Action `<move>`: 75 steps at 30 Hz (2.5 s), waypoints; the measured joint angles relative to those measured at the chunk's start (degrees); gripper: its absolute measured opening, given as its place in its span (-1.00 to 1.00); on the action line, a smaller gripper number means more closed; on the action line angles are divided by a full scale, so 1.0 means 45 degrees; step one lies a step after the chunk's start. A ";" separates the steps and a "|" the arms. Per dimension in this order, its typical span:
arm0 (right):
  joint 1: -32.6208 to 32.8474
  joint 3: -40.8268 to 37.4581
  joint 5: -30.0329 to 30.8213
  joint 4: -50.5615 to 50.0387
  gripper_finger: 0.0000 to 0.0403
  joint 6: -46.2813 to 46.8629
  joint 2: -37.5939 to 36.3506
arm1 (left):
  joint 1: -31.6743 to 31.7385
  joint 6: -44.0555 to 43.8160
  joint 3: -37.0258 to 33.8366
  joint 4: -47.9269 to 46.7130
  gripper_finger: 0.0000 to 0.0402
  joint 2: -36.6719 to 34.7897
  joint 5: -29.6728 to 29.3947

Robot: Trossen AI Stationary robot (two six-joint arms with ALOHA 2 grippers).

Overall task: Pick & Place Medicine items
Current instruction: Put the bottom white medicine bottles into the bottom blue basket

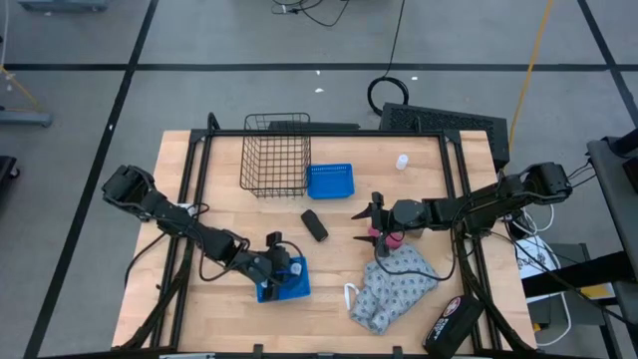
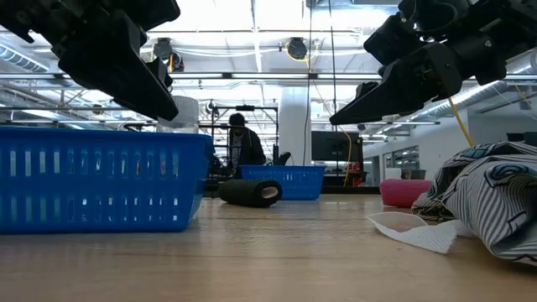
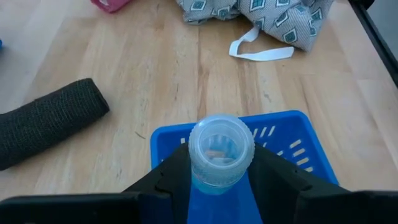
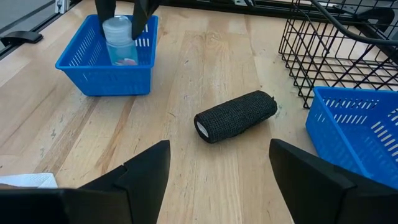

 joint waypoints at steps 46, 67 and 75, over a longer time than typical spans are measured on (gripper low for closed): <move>0.0002 0.0000 -0.0002 0.0010 0.32 -0.0049 0.0000 | 0.0083 -0.0075 -0.1282 0.1890 -0.30 -0.0005 0.0238; -0.0002 -0.0004 0.0002 0.0014 0.32 -0.0049 0.0000 | 0.0180 0.0201 -0.1299 0.1771 -0.30 0.0399 0.0471; -0.0003 -0.0005 0.0003 0.0005 0.32 -0.0049 0.0000 | 0.0536 0.0017 -0.1277 0.2445 -0.30 0.0967 0.1307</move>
